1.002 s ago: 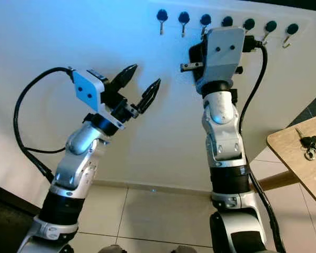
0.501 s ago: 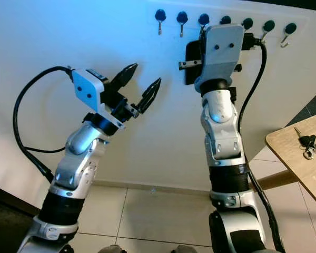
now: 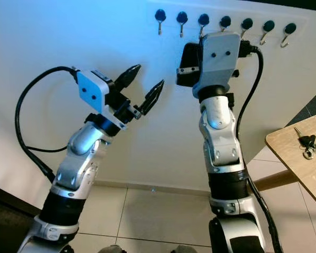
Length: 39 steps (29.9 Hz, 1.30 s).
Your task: Hang keys on a hook
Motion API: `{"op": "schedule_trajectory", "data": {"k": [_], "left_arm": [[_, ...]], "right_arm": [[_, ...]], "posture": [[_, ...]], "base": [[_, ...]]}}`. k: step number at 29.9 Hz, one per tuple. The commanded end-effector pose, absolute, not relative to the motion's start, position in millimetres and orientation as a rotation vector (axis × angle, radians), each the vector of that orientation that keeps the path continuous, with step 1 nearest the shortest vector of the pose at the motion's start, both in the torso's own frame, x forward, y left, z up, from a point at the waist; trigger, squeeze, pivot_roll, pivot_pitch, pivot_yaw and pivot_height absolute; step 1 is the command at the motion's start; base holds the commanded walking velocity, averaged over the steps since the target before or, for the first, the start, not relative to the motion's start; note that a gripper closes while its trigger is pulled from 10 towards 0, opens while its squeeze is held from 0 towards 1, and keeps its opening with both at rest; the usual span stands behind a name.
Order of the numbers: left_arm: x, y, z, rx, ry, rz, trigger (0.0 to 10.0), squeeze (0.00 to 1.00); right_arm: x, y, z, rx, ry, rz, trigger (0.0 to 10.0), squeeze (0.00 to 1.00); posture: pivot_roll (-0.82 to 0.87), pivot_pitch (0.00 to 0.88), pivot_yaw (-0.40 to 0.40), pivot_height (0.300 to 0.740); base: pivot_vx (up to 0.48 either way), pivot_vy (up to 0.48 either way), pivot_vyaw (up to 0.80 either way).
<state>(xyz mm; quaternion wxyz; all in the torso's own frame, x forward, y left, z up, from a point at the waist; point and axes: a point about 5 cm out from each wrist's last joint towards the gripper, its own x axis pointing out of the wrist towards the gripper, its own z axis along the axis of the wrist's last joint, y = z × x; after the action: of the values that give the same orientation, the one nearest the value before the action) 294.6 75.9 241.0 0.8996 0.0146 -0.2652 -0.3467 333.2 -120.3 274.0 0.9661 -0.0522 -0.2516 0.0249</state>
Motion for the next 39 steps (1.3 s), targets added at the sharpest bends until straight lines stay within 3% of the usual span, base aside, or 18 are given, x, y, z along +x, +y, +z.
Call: {"op": "schedule_trajectory", "data": {"k": [1, 39], "left_arm": [[293.7, 72.8, 240.3, 0.045, -0.545, -0.737, 10.0, 0.00], [293.9, 71.5, 244.1, 0.061, -0.562, -0.740, 10.0, 0.00]], "right_arm": [[330.9, -122.1, 270.6, -0.110, -0.496, 0.040, 10.0, 0.00], [329.8, -119.7, 294.4, -0.091, -0.587, 0.081, 10.0, 0.00]], "posture": [[0.03, 0.108, -0.053, 0.740], [0.04, 0.111, -0.057, 0.740]], "base": [[0.000, 0.000, 0.00], [0.000, 0.000, 0.00]]}}
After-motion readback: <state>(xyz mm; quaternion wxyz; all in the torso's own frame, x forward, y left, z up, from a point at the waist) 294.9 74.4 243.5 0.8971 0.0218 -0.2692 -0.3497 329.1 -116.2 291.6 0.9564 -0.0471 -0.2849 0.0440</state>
